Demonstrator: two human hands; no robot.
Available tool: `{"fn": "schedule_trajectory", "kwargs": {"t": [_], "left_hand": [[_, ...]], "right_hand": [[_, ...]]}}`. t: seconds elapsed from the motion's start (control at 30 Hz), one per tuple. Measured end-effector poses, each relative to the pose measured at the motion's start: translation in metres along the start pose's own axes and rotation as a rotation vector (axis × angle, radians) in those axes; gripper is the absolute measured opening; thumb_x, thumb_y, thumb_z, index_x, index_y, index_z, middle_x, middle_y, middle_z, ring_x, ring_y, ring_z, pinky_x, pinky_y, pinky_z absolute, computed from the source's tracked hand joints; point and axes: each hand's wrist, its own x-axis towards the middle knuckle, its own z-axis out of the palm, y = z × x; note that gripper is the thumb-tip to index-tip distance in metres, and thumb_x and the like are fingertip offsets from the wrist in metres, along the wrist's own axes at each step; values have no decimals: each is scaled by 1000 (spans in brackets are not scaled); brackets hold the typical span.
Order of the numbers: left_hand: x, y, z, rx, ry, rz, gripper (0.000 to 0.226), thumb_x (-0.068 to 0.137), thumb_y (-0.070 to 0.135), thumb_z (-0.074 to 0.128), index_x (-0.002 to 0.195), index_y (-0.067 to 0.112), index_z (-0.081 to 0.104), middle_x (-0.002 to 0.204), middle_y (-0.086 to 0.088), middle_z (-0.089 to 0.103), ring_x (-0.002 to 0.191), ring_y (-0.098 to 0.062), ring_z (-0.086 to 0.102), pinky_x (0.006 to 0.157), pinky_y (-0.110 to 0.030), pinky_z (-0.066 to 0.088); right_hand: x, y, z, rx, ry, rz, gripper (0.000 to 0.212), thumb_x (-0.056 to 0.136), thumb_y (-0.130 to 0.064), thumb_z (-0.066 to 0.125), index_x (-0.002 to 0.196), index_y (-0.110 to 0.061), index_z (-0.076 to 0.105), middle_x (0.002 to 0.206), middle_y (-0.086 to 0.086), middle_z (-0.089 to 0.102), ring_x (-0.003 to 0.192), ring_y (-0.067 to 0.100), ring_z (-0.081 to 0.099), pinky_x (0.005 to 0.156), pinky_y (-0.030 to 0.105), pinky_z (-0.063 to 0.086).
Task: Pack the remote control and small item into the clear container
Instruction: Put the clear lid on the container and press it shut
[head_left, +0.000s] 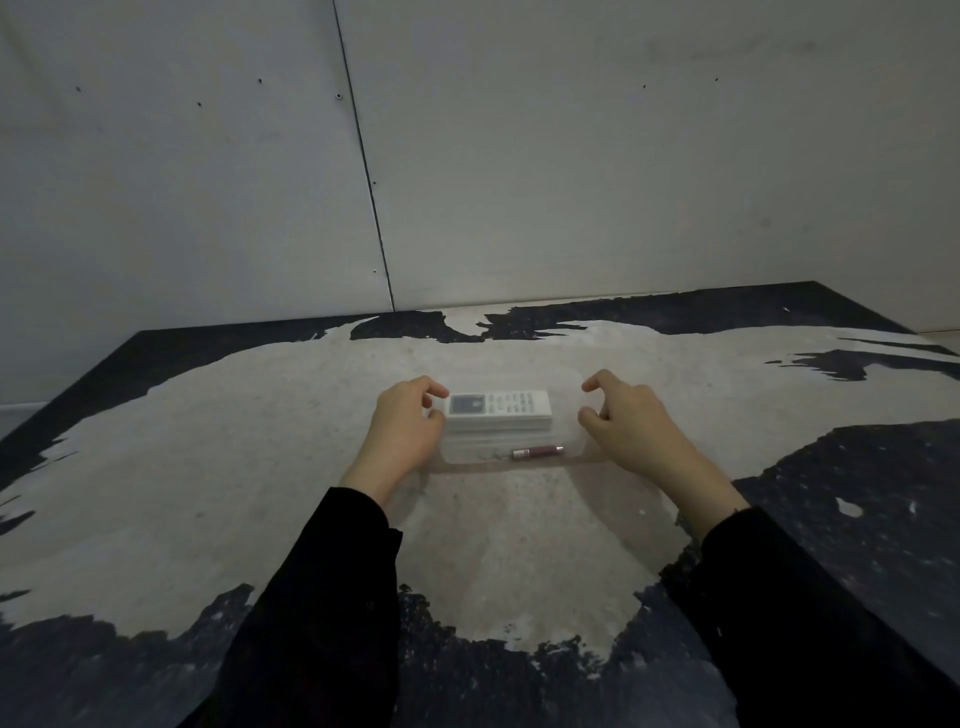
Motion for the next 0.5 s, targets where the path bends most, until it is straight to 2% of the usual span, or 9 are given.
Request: {"fn": "schedule_trajectory", "kwargs": {"t": [0.07,0.13,0.23,0.3,0.4,0.43,0.5], "left_hand": [[-1,0,0,27,-26,6,30,85,2,48,109,11,62,112,-14,61,84,-19,50,81,-27,40],[-2,1,1,59,-42,14,29,86,4,47,111,12,61,115,-13,59,90,-22,53,84,-30,43],[-3,0,3,110,-44,34,29,87,7,46,112,12,59,117,-14,59,98,-27,57,88,-38,47],[-3,-1,6,161,4,66,30,87,9,46,114,13,57,118,-14,57,101,-28,55,89,-41,48],[-4,-3,18,243,197,199,34,88,21,48,121,15,50,123,-10,54,112,-27,48,94,-41,41],[-4,-2,22,228,216,229,37,89,28,46,124,17,48,127,-8,52,116,-25,46,98,-40,39],[-1,-1,32,217,143,250,47,91,40,40,133,18,40,141,-8,44,131,-24,37,108,-42,32]], "right_hand": [[-5,-4,1,-25,56,-50,37,89,-23,49,125,-15,45,107,12,60,89,24,57,75,36,48],[-9,-11,7,-32,143,-173,43,90,-21,46,132,-12,42,131,14,48,116,30,48,94,41,43],[-9,-19,18,-47,58,-236,52,96,-34,36,144,-15,28,156,12,23,143,27,18,117,44,19],[-7,-17,23,-111,-39,-216,58,97,-45,28,147,-17,21,159,9,13,147,22,6,121,44,9],[-3,-12,27,-164,-93,-210,60,97,-48,24,148,-17,17,160,9,9,147,21,1,121,43,5],[-2,-11,28,-164,-92,-213,60,97,-48,23,148,-17,17,160,9,9,147,21,0,121,42,5],[-2,-13,30,-152,-76,-217,60,97,-47,24,148,-16,18,160,10,10,147,22,1,122,43,7]]}}
